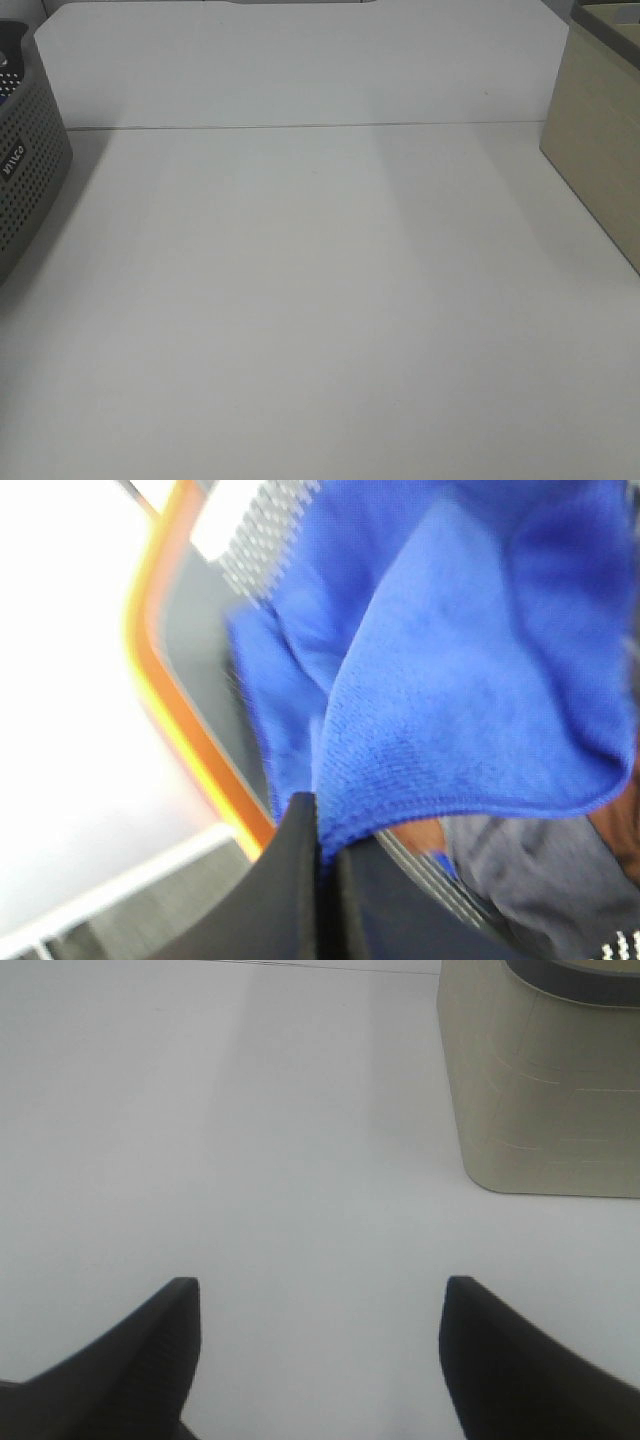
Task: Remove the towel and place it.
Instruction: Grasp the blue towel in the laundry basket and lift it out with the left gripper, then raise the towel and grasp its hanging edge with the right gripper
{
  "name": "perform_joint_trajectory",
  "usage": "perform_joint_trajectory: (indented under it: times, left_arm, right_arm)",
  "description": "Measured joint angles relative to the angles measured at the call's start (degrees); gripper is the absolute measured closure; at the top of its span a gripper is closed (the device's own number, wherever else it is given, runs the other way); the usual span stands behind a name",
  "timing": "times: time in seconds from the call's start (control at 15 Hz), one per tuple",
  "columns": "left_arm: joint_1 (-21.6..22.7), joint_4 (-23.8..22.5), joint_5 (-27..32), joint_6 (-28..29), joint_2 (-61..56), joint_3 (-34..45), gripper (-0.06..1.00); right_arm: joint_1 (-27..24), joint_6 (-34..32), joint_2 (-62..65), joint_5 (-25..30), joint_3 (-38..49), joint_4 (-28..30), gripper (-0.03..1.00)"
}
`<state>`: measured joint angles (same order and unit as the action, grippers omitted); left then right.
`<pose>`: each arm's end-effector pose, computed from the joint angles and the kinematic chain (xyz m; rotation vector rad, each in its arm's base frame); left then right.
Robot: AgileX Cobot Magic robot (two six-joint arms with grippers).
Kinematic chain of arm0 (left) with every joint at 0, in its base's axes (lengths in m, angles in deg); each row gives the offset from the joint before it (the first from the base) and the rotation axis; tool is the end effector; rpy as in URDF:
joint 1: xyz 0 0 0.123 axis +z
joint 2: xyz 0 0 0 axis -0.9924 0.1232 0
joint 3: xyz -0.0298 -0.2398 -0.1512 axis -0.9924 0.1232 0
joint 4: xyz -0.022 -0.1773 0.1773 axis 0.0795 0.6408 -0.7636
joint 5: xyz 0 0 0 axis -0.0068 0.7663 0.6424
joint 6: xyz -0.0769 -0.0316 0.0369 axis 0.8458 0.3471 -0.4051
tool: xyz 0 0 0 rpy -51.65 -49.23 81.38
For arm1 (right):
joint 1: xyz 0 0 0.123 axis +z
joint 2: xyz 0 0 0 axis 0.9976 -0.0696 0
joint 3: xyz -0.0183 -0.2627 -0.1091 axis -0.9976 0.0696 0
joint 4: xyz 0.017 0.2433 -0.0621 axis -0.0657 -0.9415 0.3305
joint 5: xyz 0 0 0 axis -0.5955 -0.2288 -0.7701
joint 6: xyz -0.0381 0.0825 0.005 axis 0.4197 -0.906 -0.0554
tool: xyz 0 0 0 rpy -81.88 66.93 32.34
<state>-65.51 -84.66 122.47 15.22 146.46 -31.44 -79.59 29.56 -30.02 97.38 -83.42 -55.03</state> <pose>0.3885 0.1226 0.3958 1.0236 2.4055 0.5585 -0.0064 -0.0003 0.2775 -0.1496 2.0386 0.0561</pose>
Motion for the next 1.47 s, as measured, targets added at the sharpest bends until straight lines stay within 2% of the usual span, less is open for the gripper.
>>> perform_joint_trajectory:
  times: [0.27, 0.53, 0.67, 0.73, 0.93, 1.13, 1.47]
  left_arm:
    - [-5.84, 0.92, 0.17, 0.34, -4.58, -6.30, 0.94]
    - [-12.26, 0.80, 0.40, 4.30, -5.67, -10.14, 0.94]
    - [-16.16, 0.46, 0.46, 5.16, -6.65, -10.49, 0.94]
    - [-20.17, -0.63, 0.40, 5.21, -8.42, -10.49, 0.94]
    - [-26.07, -0.74, 0.00, 4.93, -11.52, -10.77, 0.94]
    - [-28.71, -0.69, 0.46, 4.47, -12.09, -10.77, 0.94]
    - [-29.11, 1.43, 0.86, 4.30, -13.06, -10.77, 0.94]
  right_arm:
    - [0.00, 0.00, 0.00, 0.00, 0.00, 0.00, 0.29]
    - [0.00, 0.00, 0.00, 0.00, 0.00, 0.00, 0.29]
    - [0.00, 0.00, 0.00, 0.00, 0.00, 0.00, 0.29]
    - [0.00, 0.00, 0.00, 0.00, 0.00, 0.00, 0.29]
    - [0.00, 0.00, 0.00, 0.00, 0.00, 0.00, 0.29]
    - [0.00, 0.00, 0.00, 0.00, 0.00, 0.00, 0.29]
    - [0.00, 0.11, -0.97, -0.06, 0.00, -0.17, 0.29]
